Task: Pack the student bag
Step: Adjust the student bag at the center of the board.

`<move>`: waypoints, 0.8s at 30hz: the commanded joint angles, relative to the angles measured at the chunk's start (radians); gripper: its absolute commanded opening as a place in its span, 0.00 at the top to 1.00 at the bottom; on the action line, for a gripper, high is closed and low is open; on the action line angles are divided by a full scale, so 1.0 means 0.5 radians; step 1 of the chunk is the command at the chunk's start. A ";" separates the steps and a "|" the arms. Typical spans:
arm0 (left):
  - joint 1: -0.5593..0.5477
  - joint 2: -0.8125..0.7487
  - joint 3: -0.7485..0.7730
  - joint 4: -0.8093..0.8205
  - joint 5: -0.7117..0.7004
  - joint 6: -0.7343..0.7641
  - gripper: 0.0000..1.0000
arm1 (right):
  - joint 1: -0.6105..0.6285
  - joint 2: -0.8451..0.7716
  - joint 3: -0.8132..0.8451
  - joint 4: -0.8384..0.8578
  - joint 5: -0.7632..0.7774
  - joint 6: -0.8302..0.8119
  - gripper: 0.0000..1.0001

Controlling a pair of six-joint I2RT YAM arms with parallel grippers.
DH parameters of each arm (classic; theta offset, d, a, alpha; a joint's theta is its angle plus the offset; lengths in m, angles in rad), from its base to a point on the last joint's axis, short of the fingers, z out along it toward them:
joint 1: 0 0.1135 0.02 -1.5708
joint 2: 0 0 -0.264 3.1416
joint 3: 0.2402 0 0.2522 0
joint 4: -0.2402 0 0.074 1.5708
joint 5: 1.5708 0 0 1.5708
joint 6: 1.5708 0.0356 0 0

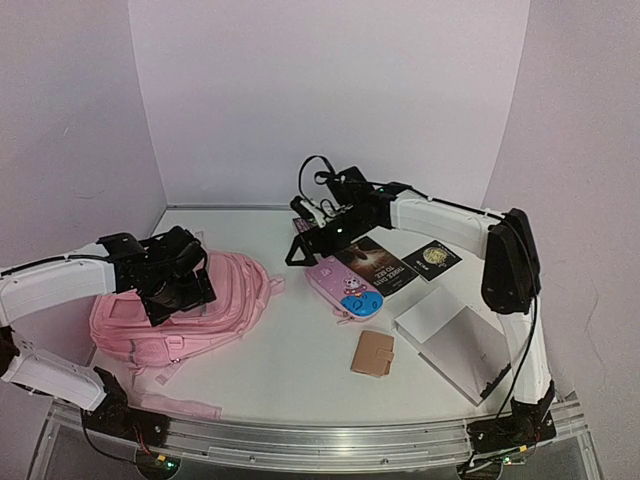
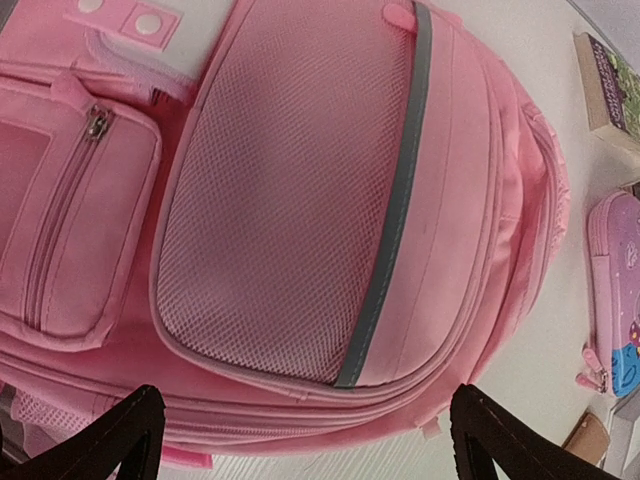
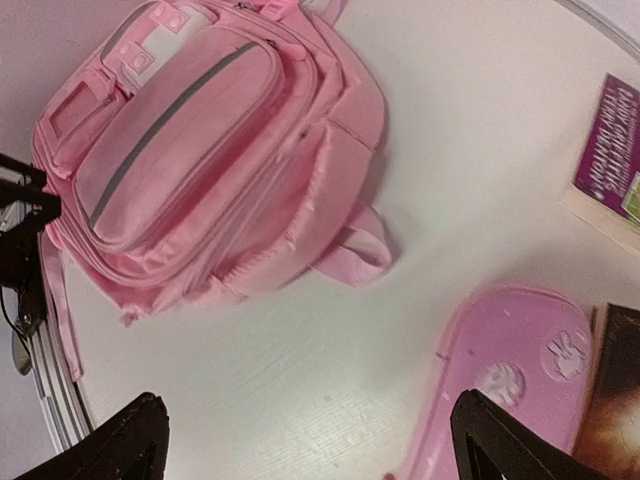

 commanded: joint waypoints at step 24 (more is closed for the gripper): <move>-0.304 -0.305 -0.505 -0.152 -0.123 -0.999 0.00 | 0.206 0.678 0.442 0.177 0.066 0.331 0.56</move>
